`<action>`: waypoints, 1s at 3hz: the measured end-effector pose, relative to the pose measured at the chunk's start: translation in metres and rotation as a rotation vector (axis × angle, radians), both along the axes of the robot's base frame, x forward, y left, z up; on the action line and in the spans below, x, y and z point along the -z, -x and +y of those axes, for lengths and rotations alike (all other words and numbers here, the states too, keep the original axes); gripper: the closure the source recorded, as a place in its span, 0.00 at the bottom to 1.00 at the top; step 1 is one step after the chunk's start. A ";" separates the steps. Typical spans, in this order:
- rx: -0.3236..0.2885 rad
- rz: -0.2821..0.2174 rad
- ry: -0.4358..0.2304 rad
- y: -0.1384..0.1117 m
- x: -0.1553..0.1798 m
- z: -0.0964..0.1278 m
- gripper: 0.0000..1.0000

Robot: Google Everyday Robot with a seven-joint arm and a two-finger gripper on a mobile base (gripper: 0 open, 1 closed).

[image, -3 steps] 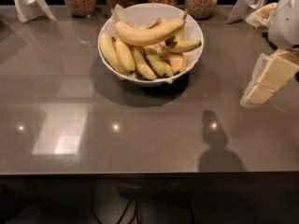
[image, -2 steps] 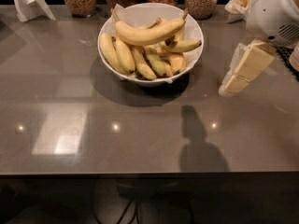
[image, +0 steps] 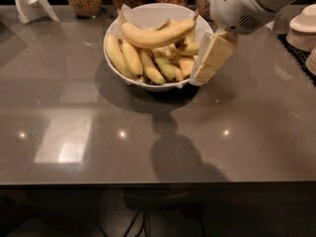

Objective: Pick banana from white bowl

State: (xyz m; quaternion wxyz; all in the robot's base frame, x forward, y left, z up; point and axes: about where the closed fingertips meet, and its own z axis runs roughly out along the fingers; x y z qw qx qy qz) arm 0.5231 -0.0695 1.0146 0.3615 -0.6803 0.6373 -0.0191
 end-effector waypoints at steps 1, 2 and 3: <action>0.000 -0.001 0.000 0.000 0.000 0.000 0.00; -0.017 -0.030 0.004 -0.006 0.000 0.002 0.00; -0.097 -0.090 0.030 -0.032 0.004 0.024 0.00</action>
Offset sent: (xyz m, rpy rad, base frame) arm 0.0155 0.0022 -0.0019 -0.0086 -0.0662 0.0346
